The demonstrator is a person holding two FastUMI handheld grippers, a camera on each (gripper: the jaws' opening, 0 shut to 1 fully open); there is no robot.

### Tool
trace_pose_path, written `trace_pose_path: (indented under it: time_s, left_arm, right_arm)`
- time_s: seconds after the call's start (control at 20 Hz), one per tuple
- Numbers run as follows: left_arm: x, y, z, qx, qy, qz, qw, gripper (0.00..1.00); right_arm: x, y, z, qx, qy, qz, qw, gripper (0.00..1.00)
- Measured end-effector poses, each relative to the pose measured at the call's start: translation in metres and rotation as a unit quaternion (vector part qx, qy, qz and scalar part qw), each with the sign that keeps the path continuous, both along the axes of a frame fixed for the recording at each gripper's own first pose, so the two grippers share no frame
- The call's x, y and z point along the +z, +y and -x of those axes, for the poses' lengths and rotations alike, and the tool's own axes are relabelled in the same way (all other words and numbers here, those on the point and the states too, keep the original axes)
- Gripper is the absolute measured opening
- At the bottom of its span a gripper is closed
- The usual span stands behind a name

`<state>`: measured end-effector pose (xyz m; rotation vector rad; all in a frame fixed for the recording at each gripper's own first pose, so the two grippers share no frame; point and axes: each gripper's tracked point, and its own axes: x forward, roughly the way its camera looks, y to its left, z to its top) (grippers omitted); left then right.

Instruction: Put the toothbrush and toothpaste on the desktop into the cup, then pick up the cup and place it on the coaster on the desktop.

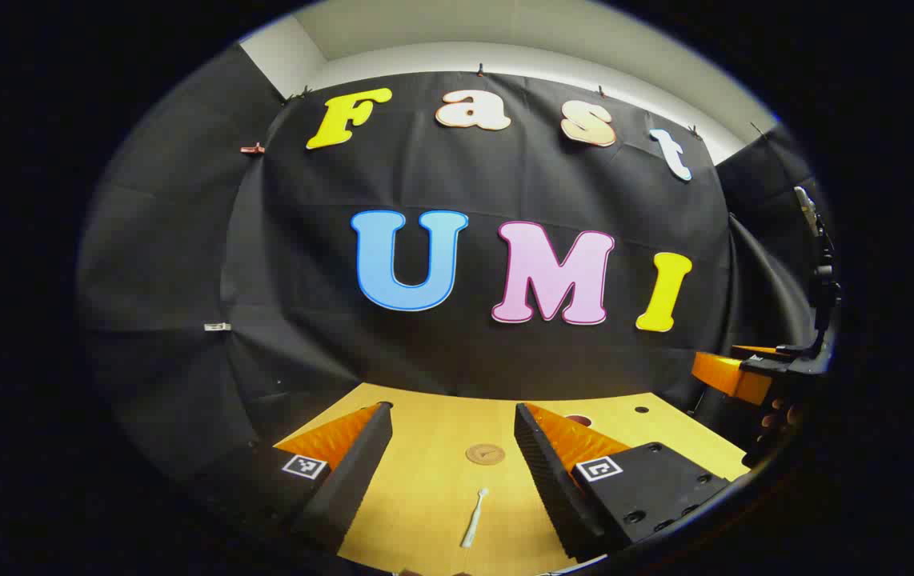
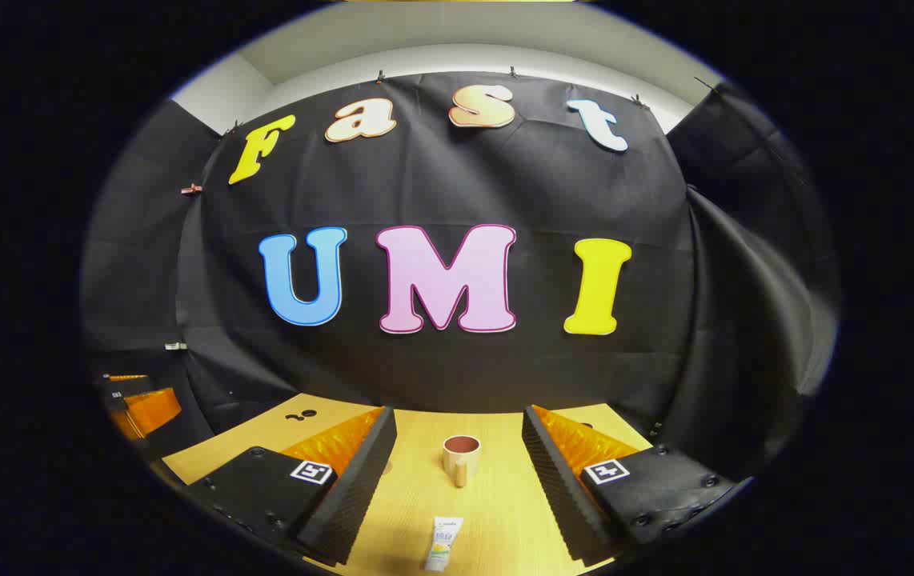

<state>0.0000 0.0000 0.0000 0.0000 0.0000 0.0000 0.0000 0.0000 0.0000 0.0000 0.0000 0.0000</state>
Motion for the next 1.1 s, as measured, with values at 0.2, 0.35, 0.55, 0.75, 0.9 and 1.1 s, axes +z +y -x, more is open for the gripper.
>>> trace_pose_path:
  time_s: [0.2,0.35,0.55,0.75,0.9,1.1]
  left_arm:
    - [-0.009,-0.02,-0.024,-0.021,0.012,-0.004,1.0,0.97]
    - [-0.015,-0.029,-0.034,-0.029,0.021,-0.006,0.999,0.97]
    - [-0.022,-0.032,-0.04,-0.033,0.03,-0.018,0.999,0.97]
    - [-0.025,-0.033,-0.043,-0.035,0.038,-0.022,0.998,0.97]
    - [-0.03,-0.034,-0.044,-0.036,0.043,-0.026,0.998,0.97]
    - [-0.034,-0.034,-0.046,-0.038,0.05,-0.028,0.998,0.97]
  right_arm:
    - [-0.014,-0.006,-0.012,0.007,0.019,-0.002,1.0,0.96]
    - [-0.02,-0.005,-0.016,0.015,0.027,0.002,1.0,0.96]
    - [-0.026,0.001,-0.02,0.024,0.036,0.004,0.999,0.97]
    - [-0.039,0.005,-0.022,0.029,0.054,-0.001,0.998,0.97]
    - [-0.048,0.006,-0.023,0.027,0.069,-0.01,0.997,0.97]
    - [-0.062,0.006,-0.022,0.021,0.095,-0.011,0.995,0.97]
